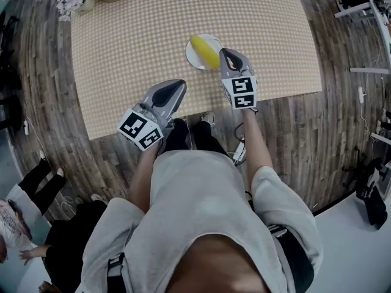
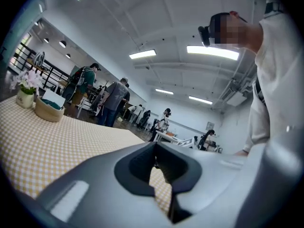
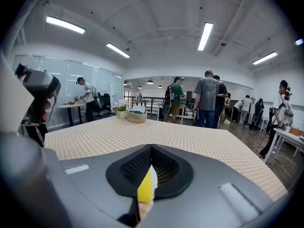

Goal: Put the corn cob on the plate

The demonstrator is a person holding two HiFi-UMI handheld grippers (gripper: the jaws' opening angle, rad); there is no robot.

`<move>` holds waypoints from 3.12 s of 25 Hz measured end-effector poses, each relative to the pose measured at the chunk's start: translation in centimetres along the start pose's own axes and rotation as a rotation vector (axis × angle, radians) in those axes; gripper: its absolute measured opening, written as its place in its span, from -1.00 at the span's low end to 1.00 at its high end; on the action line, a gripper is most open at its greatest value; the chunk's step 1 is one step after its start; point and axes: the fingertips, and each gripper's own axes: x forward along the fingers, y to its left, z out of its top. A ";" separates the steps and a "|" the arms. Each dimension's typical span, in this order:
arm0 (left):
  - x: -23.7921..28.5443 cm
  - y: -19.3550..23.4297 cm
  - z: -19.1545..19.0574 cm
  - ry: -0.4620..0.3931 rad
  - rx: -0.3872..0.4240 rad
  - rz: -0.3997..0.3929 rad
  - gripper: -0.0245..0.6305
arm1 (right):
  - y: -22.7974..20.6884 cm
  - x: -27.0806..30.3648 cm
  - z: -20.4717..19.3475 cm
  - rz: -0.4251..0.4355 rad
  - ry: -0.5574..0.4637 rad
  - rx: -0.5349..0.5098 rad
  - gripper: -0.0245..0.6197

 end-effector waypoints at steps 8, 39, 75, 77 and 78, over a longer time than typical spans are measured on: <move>2.2 -6.1 5.6 -0.099 0.158 -0.058 -0.90 | -0.7 -9.1 9.6 0.012 -0.271 -0.004 -0.92; -19.1 -10.2 1.7 -0.046 0.205 -0.243 -0.90 | 25.4 -22.3 9.2 -0.048 -0.325 0.139 -0.93; -24.0 -23.0 -3.5 -0.024 0.200 -0.255 -0.90 | 29.7 -35.7 4.7 -0.047 -0.325 0.159 -0.93; -24.1 -23.0 -3.4 -0.026 0.199 -0.254 -0.90 | 29.7 -35.7 4.8 -0.046 -0.324 0.158 -0.93; -24.1 -23.0 -3.4 -0.027 0.199 -0.252 -0.90 | 29.7 -35.7 4.8 -0.046 -0.322 0.158 -0.93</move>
